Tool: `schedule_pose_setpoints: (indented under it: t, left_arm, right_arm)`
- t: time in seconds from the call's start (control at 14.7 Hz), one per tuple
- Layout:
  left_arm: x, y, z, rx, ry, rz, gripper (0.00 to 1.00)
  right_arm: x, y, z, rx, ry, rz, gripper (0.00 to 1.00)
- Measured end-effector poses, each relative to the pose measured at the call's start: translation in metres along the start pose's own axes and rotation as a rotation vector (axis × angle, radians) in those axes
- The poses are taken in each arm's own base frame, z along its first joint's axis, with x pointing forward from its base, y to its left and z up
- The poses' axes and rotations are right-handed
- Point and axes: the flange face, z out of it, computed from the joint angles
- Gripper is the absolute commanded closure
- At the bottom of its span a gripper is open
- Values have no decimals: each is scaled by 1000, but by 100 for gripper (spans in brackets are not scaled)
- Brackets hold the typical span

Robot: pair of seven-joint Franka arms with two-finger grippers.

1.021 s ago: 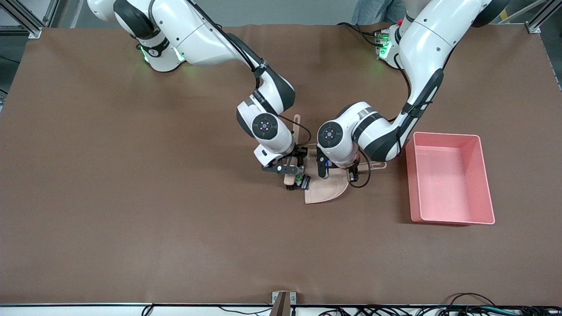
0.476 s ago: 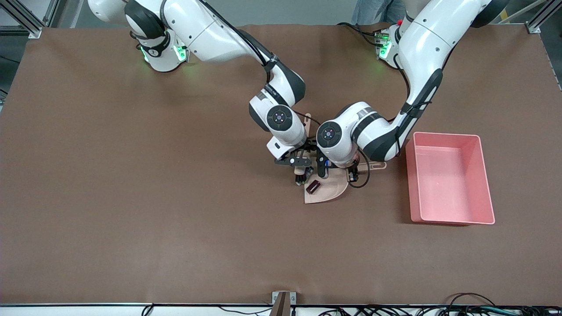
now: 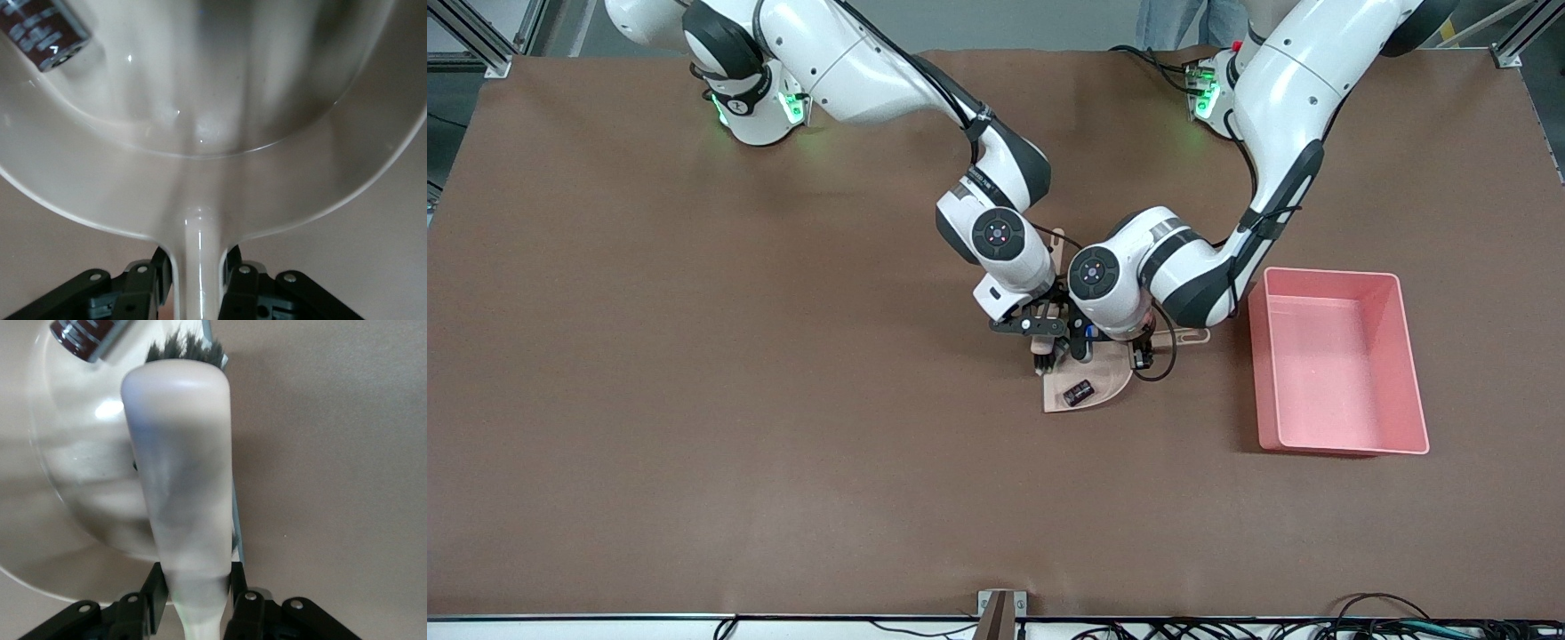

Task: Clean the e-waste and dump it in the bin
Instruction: 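Sweep the switch and capacitor into the dustpan with the right gripper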

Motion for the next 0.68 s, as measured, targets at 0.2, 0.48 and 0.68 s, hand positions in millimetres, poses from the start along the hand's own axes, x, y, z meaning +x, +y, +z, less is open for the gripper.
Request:
schedule_pose_setpoints:
  t: [0.2, 0.48, 0.68]
  left_arm:
    - [0, 0, 0, 0, 0, 0, 100]
    - [0, 0, -1, 1, 0, 0, 100]
    - [0, -1, -2, 2, 2, -1, 100]
  right_arm:
    - [2, -3, 2, 7, 4, -2, 100]
    - [2, -13, 1, 24, 13, -12, 100]
    - [4, -13, 1, 25, 15, -13, 100]
